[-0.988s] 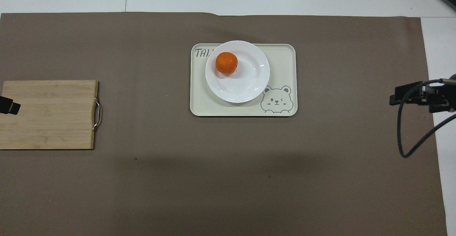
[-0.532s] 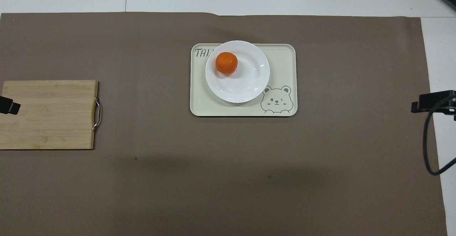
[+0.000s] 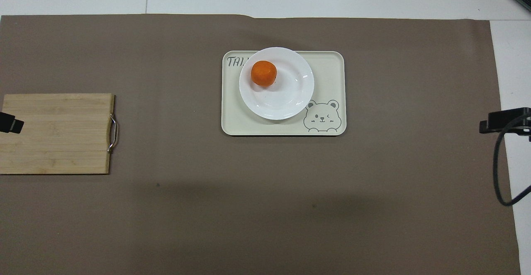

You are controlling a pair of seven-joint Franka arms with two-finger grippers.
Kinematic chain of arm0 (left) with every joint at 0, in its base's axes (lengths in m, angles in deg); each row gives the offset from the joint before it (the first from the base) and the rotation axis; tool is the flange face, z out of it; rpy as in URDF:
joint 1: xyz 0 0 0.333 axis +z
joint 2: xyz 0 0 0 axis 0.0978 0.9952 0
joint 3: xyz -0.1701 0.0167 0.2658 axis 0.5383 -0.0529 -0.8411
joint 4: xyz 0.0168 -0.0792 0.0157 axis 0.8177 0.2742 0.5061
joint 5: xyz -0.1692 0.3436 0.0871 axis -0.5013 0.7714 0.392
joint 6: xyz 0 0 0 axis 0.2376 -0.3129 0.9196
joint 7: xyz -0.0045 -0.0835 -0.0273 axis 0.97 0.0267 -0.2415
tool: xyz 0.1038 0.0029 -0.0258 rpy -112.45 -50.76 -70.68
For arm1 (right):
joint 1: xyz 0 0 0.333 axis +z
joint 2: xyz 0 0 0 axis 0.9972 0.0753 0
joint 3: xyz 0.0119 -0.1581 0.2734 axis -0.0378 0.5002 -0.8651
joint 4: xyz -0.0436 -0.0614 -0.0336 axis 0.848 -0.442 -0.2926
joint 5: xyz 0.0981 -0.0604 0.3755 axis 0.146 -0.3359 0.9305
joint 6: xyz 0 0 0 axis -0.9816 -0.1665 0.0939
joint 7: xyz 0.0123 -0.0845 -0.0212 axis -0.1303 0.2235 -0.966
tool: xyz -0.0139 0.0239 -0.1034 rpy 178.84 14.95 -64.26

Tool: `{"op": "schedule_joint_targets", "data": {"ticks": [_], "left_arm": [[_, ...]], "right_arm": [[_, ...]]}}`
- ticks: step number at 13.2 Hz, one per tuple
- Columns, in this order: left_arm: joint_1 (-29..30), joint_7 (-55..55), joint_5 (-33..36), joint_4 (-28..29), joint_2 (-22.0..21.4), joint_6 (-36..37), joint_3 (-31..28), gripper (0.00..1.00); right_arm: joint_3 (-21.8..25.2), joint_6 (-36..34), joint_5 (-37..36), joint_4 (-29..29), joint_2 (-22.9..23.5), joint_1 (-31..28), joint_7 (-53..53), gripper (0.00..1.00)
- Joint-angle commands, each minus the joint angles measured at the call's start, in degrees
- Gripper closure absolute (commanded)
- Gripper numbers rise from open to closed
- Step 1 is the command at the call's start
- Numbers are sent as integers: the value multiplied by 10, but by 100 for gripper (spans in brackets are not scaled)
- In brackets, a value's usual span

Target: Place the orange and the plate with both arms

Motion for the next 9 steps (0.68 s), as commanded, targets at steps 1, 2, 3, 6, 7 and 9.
{"op": "schedule_joint_targets", "data": {"ticks": [1,2,3,6,7,9], "left_arm": [[4,-6,10,15,-14,1,5,0],[4,-6,10,15,-14,1,5,0],[5,-6,10,15,-14,1,4,0],[5,-6,10,15,-14,1,4,0],[5,-6,10,15,-14,1,4,0],[4,-6,10,15,-14,1,4,0]], "right_arm": [[-17,-5,-11,5,-8,-19,-21,0],[-17,-5,-11,5,-8,-19,-21,0],[-17,-5,-11,5,-8,-20,-21,0],[-17,-5,-11,5,-7,-21,-21,0],[-18,-5,-11,4,-7,-24,-21,0],[-58,-5,-9,2,-7,-61,-22,0]]}}
